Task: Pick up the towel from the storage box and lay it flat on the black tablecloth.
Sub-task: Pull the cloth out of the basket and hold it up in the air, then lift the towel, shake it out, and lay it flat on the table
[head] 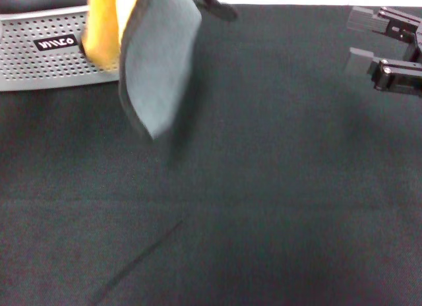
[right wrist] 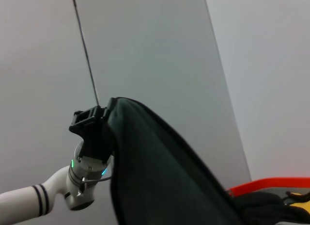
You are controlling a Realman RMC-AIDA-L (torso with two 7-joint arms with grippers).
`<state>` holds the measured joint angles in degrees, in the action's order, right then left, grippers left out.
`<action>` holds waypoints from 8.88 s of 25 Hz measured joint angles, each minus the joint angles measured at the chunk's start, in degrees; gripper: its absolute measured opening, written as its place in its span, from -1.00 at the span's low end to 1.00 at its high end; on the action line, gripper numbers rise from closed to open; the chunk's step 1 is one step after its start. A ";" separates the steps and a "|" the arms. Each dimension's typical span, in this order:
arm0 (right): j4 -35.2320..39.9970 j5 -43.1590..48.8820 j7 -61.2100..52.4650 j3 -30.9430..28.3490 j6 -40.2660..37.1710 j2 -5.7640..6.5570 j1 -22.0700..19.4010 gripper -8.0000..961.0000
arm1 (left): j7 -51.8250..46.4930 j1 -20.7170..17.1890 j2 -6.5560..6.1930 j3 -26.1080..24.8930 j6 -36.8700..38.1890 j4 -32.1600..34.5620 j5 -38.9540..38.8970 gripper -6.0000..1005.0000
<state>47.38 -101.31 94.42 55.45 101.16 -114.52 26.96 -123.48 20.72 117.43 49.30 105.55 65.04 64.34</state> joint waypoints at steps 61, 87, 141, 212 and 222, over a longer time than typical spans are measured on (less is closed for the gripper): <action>-2.13 18.30 3.95 4.84 -5.84 -0.68 11.32 0.66 | -0.16 6.87 -2.96 16.49 10.73 1.47 -0.14 -0.94; -3.87 21.07 3.80 13.59 -7.72 -1.05 17.66 0.63 | 1.32 7.12 -2.55 16.80 10.55 1.33 -0.63 -0.94; 14.06 18.21 -2.52 10.73 -10.29 -1.29 6.67 -0.98 | 3.06 6.15 -2.84 14.79 10.48 -7.63 5.67 -0.94; 59.86 -6.47 -18.43 22.40 0.64 -0.88 -32.96 -0.97 | 3.60 -27.93 -5.48 8.38 11.23 11.87 3.39 -0.94; 36.97 -0.80 -14.88 15.55 -1.79 -0.81 -24.81 -0.97 | 10.83 -8.49 -4.48 1.55 10.84 -15.72 20.45 -0.94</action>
<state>84.35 -102.10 79.54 71.00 99.36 -115.33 2.15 -112.65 12.23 112.95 50.85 116.39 49.32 84.79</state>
